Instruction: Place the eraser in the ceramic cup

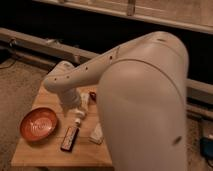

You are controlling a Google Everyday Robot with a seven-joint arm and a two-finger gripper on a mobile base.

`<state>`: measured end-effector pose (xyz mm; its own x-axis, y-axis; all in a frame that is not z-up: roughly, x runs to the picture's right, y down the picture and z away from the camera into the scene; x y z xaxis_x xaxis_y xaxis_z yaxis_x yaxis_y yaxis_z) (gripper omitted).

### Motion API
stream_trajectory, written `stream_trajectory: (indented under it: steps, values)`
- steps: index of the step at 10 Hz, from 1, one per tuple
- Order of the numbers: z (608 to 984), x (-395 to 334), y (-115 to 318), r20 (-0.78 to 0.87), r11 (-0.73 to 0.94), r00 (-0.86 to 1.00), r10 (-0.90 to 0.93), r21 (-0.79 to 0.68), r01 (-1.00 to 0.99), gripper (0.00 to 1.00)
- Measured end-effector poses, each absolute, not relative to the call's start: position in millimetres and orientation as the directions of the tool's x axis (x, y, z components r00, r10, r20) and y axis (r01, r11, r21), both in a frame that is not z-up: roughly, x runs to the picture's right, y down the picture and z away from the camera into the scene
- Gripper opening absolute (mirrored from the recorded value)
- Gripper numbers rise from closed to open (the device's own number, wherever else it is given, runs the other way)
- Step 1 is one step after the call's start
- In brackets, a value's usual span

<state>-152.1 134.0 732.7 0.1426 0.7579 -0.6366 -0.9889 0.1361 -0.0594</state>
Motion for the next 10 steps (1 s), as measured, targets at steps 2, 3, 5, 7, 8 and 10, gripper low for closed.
stream_trajectory:
  steps: [2, 3, 5, 7, 8, 10]
  values:
    - [749.1, -159.4, 152.8, -0.681, 0.133, 0.145, 0.718, -0.071, -0.989, 0.7]
    - [756.4, -162.5, 161.1, -0.708, 0.132, 0.148, 0.691, -0.078, -0.988, 0.7]
    - [764.2, -165.7, 170.6, -0.739, 0.123, 0.151, 0.657, -0.092, -0.988, 0.7]
    - [770.4, -170.4, 179.7, -0.764, 0.105, 0.152, 0.627, -0.11, -0.988, 0.7]
    - [773.0, -172.4, 183.6, -0.773, 0.094, 0.152, 0.616, -0.119, -0.988, 0.7]
    - [778.0, -172.6, 192.0, -0.79, 0.066, 0.15, 0.595, -0.138, -0.988, 0.7]
